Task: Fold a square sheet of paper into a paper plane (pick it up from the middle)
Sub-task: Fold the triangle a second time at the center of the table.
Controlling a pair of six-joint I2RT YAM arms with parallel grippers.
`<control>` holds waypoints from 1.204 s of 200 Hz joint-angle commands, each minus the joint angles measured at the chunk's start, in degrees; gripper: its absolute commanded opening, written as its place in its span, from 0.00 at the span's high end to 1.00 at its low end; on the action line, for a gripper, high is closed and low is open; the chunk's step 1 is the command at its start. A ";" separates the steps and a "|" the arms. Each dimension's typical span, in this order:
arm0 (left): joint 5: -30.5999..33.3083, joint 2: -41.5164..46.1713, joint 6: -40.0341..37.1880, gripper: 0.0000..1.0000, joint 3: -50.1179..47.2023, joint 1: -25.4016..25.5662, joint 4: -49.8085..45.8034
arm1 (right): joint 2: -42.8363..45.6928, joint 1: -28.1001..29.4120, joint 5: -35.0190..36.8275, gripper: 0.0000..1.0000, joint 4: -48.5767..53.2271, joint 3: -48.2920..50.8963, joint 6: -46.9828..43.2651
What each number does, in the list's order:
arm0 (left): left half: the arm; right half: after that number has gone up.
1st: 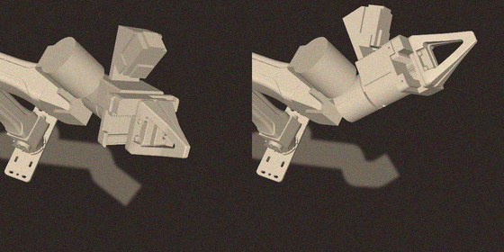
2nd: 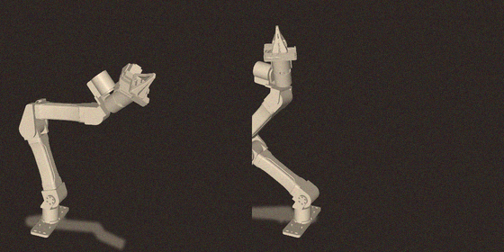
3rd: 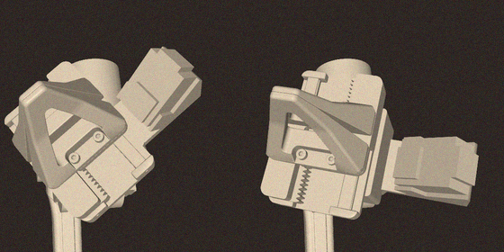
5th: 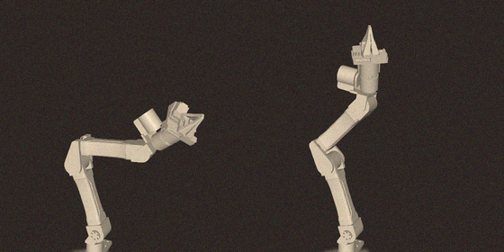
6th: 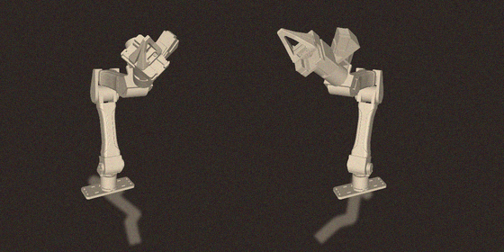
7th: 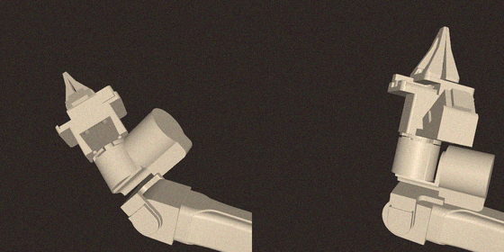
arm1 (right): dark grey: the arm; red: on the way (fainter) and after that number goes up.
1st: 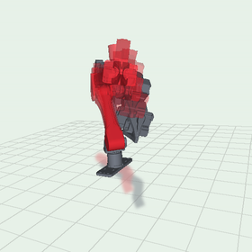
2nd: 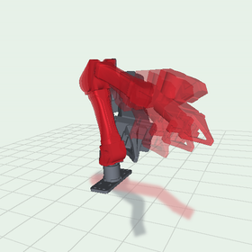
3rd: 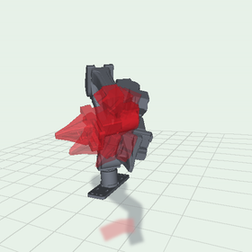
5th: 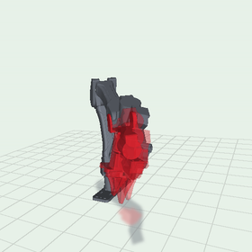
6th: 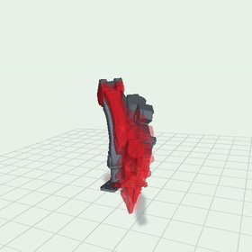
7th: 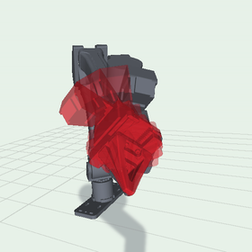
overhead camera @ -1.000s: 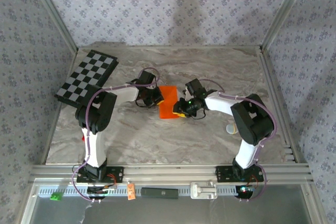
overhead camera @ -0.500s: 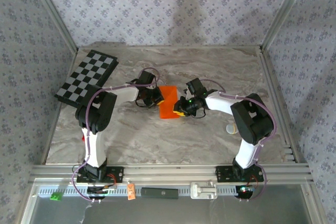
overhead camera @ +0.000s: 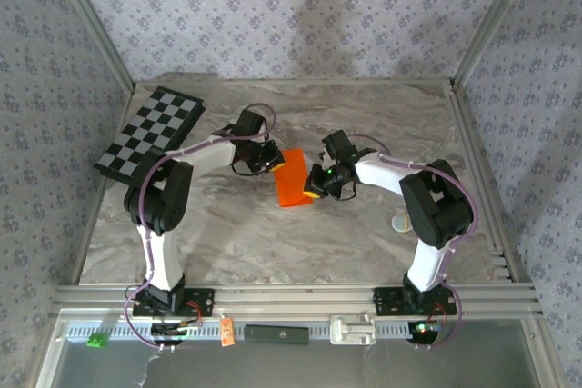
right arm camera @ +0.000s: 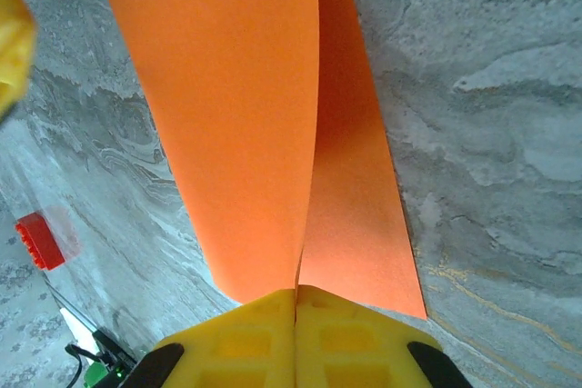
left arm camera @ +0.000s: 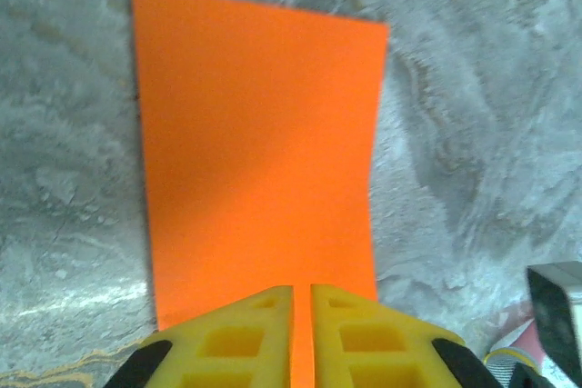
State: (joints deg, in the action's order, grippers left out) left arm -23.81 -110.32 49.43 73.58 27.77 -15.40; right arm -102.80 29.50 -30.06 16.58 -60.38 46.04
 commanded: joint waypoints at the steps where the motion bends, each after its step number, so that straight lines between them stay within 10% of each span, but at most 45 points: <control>1: -1.58 -0.17 -2.72 0.87 0.77 -0.69 -0.48 | -0.91 -0.23 -0.68 0.93 3.52 -1.35 -1.38; 241: -1.08 -10.00 -4.78 0.90 2.88 -1.18 -3.58 | -10.37 3.90 1.71 0.99 -4.73 -11.68 0.41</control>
State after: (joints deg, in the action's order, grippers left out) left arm -24.86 -118.41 45.50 77.17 26.72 -17.52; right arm -111.59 33.06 -30.55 12.16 -70.28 45.60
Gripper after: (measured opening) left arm 0.097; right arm 0.050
